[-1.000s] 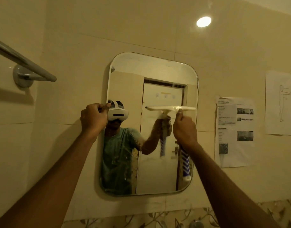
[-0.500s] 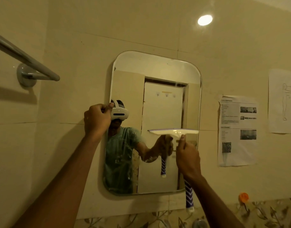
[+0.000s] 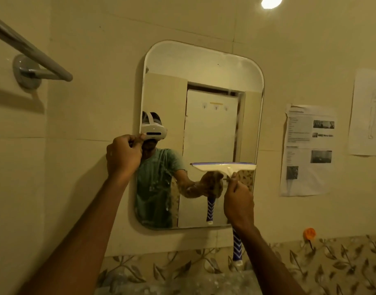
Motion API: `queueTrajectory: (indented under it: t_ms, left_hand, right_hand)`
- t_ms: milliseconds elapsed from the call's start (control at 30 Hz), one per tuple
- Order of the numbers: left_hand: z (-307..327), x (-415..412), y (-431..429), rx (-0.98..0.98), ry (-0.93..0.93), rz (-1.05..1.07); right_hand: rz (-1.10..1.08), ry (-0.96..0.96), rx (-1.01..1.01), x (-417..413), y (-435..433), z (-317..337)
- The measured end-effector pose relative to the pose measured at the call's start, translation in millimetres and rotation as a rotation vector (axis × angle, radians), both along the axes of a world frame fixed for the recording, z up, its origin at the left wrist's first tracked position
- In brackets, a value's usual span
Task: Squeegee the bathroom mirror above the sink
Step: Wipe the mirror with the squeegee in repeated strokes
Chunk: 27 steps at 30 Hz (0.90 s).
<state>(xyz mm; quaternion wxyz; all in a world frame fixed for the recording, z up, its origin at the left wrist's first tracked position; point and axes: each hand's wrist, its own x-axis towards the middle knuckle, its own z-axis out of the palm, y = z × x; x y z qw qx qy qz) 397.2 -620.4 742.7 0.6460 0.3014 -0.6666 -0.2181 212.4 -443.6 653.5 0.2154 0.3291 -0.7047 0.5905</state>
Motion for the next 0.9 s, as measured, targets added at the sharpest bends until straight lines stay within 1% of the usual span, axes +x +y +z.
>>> queueTrajectory:
  t_ms: [67, 200, 267, 333, 433, 567, 667, 800, 900]
  left_hand:
    - [-4.5, 1.7, 4.6, 0.026, -0.005, -0.03]
    - [-8.7, 3.2, 8.3, 0.071, -0.003, -0.036]
    - [-8.5, 2.8, 9.4, 0.084, 0.0, -0.036]
    - [-10.7, 2.1, 8.7, 0.089, -0.001, -0.038]
    - [-13.1, 1.5, 7.7, 0.085, 0.006, -0.04]
    - [-11.4, 3.1, 10.8, 0.099, -0.012, -0.038]
    - [-10.8, 4.2, 12.5, 0.091, -0.028, -0.023]
    - [-16.7, 5.9, 10.5, 0.088, -0.058, -0.005]
    - [-26.1, 4.9, 9.2, 0.082, -0.056, -0.005]
  right_hand:
    - [0.022, 0.0, 0.0, 5.4, 7.2, 3.3]
    - [0.065, 0.024, -0.02, 7.6, 11.7, 46.0]
    - [0.07, 0.038, -0.014, 5.4, 9.4, 54.4]
    - [0.064, 0.016, -0.008, 4.0, 5.4, 42.5]
    - [0.046, -0.018, 0.007, 8.4, 2.8, 7.0]
    - [0.053, -0.074, 0.072, 18.1, 10.2, -22.6]
    - [0.066, -0.1, 0.061, 15.9, 14.1, -14.4]
    - [0.086, -0.052, 0.01, 13.6, 17.0, 15.0]
    - [0.086, -0.066, 0.018, 14.5, 13.0, 0.5]
